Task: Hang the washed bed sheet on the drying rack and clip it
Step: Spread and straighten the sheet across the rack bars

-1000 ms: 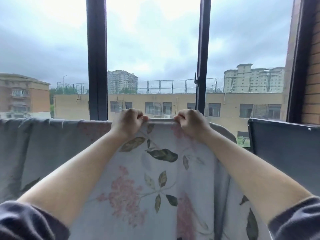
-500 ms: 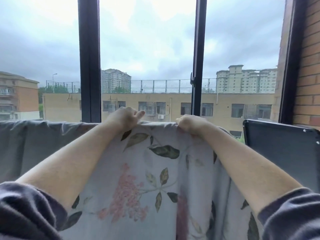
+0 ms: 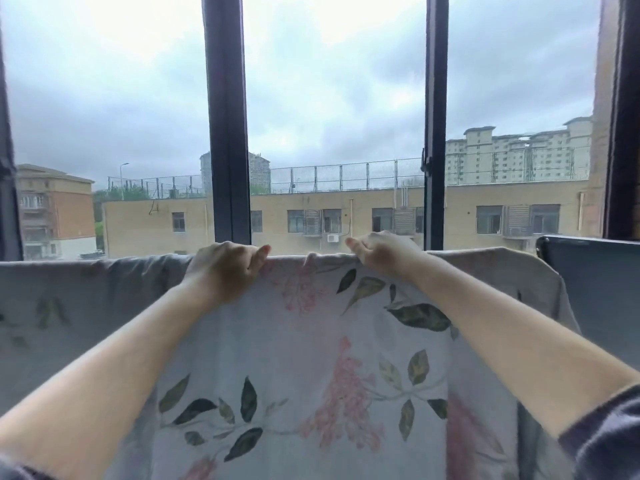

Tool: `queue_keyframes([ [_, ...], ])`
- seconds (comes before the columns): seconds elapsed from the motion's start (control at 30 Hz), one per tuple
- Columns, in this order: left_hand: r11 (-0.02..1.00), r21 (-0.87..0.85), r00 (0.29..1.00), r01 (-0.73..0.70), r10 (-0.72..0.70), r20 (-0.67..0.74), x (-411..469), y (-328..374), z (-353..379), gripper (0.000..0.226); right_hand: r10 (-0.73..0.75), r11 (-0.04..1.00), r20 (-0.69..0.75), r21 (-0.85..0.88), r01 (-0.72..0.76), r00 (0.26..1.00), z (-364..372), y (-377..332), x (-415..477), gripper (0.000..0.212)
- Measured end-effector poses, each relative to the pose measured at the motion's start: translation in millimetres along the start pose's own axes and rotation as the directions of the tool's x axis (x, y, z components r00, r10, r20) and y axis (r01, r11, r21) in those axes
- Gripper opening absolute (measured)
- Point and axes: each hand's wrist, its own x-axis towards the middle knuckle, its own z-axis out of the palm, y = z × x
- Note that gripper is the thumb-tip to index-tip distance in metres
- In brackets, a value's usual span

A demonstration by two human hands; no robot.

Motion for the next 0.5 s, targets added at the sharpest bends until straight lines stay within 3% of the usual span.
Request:
queue_keyframes([
  [0.1,0.995,-0.068,0.997,-0.072,0.072,-0.001,7,-2,4,0.056,-0.065,0.995,-0.034,-0.082,0.062,0.997,14,-54,19,0.057],
  [0.23,0.968,-0.198,0.988,-0.157,0.156,-0.019,4,-32,10,0.058,-0.039,0.991,-0.153,-0.133,0.019,0.987,30,-76,35,0.059],
  [0.33,0.981,-0.138,0.99,-0.135,0.128,-0.056,-8,-65,7,0.052,-0.014,0.987,-0.204,-0.159,-0.019,0.979,34,-77,35,0.057],
  [0.5,0.994,-0.061,0.996,-0.09,0.091,0.016,-17,-96,-3,0.056,-0.014,0.989,-0.229,-0.149,-0.021,0.973,37,-84,39,0.058],
])
